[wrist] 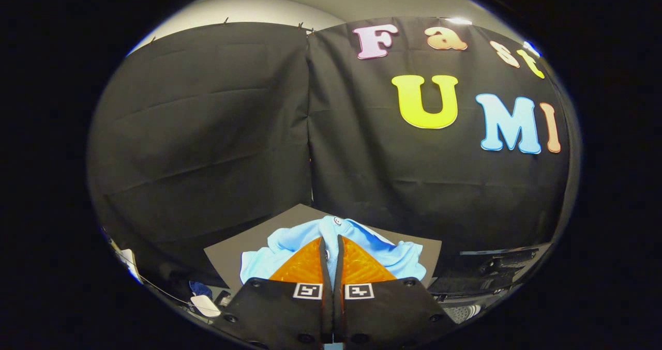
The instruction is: Put the clothes into the washing machine and then close the washing machine lid.
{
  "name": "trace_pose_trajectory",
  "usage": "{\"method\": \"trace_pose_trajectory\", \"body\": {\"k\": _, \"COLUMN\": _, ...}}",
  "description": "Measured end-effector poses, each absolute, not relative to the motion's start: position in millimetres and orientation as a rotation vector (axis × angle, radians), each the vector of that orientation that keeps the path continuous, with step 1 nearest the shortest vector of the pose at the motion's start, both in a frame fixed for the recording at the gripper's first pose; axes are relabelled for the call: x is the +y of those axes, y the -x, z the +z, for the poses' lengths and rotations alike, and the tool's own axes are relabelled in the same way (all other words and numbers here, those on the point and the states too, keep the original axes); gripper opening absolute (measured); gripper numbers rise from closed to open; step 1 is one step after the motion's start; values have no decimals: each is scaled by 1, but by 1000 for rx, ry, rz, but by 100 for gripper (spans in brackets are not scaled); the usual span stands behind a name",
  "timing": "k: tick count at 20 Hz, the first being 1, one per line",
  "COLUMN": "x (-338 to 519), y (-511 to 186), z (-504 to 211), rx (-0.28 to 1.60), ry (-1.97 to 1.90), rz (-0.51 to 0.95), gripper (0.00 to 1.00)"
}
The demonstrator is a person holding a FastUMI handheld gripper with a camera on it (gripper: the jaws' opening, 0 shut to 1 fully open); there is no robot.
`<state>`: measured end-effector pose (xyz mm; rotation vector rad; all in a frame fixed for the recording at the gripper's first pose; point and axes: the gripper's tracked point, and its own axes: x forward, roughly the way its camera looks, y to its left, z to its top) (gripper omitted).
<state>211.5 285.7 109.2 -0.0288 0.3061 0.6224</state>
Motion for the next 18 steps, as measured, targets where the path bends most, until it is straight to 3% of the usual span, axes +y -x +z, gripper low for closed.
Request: {"method": "trace_pose_trajectory", "body": {"k": 18, "x": 147, "y": -215, "z": 106, "rx": 269, "ry": -25, "rz": 412, "gripper": 2}}
